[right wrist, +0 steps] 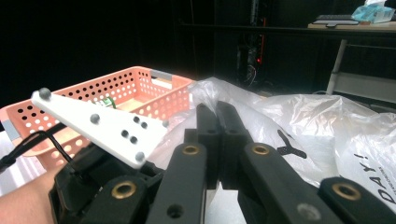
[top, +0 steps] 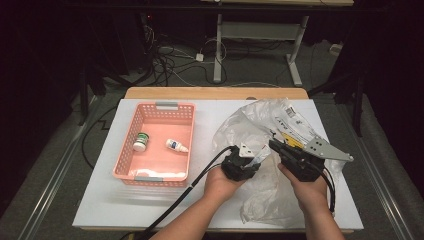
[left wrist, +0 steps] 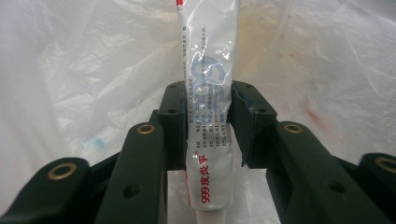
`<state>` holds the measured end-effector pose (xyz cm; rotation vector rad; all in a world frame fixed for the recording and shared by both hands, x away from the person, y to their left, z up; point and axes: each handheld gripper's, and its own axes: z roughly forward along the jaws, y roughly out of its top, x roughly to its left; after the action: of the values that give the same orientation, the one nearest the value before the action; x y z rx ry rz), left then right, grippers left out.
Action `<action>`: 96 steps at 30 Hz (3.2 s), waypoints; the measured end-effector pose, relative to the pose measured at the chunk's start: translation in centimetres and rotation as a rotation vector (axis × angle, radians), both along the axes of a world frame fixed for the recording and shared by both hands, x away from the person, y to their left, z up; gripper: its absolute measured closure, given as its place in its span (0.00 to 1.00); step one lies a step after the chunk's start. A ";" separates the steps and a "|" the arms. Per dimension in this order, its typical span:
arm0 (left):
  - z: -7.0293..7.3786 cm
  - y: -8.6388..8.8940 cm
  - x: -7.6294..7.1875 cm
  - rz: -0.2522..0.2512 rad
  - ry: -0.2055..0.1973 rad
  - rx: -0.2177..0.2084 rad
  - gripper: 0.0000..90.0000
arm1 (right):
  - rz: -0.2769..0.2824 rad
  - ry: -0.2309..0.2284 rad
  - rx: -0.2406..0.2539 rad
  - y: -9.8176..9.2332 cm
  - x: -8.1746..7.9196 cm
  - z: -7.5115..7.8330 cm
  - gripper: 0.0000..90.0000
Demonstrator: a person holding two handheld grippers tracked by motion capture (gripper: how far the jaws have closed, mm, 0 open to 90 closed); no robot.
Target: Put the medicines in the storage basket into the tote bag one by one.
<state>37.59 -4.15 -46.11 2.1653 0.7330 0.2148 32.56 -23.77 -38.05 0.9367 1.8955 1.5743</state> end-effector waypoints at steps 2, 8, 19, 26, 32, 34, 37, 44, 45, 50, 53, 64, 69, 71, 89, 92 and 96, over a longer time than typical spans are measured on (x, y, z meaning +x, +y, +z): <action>-0.2 -0.2 0.1 0.008 0.000 0.002 0.74 | -0.001 0.002 0.000 0.0 0.0 0.0 1.00; -0.6 -0.5 0.3 0.007 0.011 0.005 0.73 | -0.002 0.000 -0.002 -0.2 0.0 -0.1 1.00; 0.1 0.3 -0.7 -0.070 0.027 -0.041 0.53 | -0.004 0.004 -0.002 -0.2 0.1 -0.1 1.00; 0.0 1.8 -2.1 -0.087 0.053 -0.086 0.36 | -0.005 0.004 -0.003 -0.3 0.1 -0.1 1.00; -0.2 3.2 -3.0 -0.099 0.056 -0.094 0.27 | -0.007 0.005 -0.001 -0.3 0.0 -0.1 1.00; -0.2 3.7 -3.3 -0.093 0.063 -0.102 0.20 | -0.008 0.005 -0.001 -0.4 0.0 -0.1 1.00; -0.1 4.5 -3.9 -0.097 0.062 -0.108 0.16 | -0.008 0.005 0.000 -0.3 0.0 0.0 1.00; 0.3 6.0 -5.5 -0.113 0.058 -0.126 0.04 | -0.009 0.001 0.001 -0.4 -0.1 0.0 1.00; 0.3 6.2 -5.7 -0.112 0.054 -0.125 0.01 | -0.011 0.001 0.003 -0.4 -0.1 0.0 1.00; 0.7 7.3 -6.6 -0.096 0.031 -0.145 0.00 | -0.012 0.001 -0.003 -0.4 -0.1 0.0 1.00; 0.8 8.0 -7.0 -0.091 0.032 -0.158 0.00 | -0.012 -0.001 -0.004 -0.4 -0.1 0.0 1.00; 2.2 10.8 -8.1 -0.070 -0.008 -0.173 0.00 | -0.013 0.003 -0.009 -0.3 -0.1 0.0 1.00; 2.9 12.3 -8.3 -0.040 -0.028 -0.171 0.00 | -0.015 0.001 -0.011 -0.3 -0.1 0.0 1.00; 3.0 12.9 -8.2 -0.036 -0.014 -0.192 0.00 | -0.016 0.001 -0.012 -0.3 -0.1 0.0 1.00; 4.1 16.4 -8.2 0.018 -0.019 -0.198 0.00 | -0.021 -0.008 -0.013 -0.6 -0.2 0.1 1.00; 4.4 17.2 -8.0 0.040 -0.027 -0.203 0.00 | -0.022 -0.004 -0.011 -0.6 -0.2 0.1 1.00; 4.6 18.4 -7.6 0.078 -0.049 -0.187 0.00 | -0.023 -0.006 -0.008 -0.7 -0.3 0.1 1.00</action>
<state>29.94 14.25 -41.48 1.9503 0.7791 0.2305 32.30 -24.47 -37.91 0.9461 1.8794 1.5537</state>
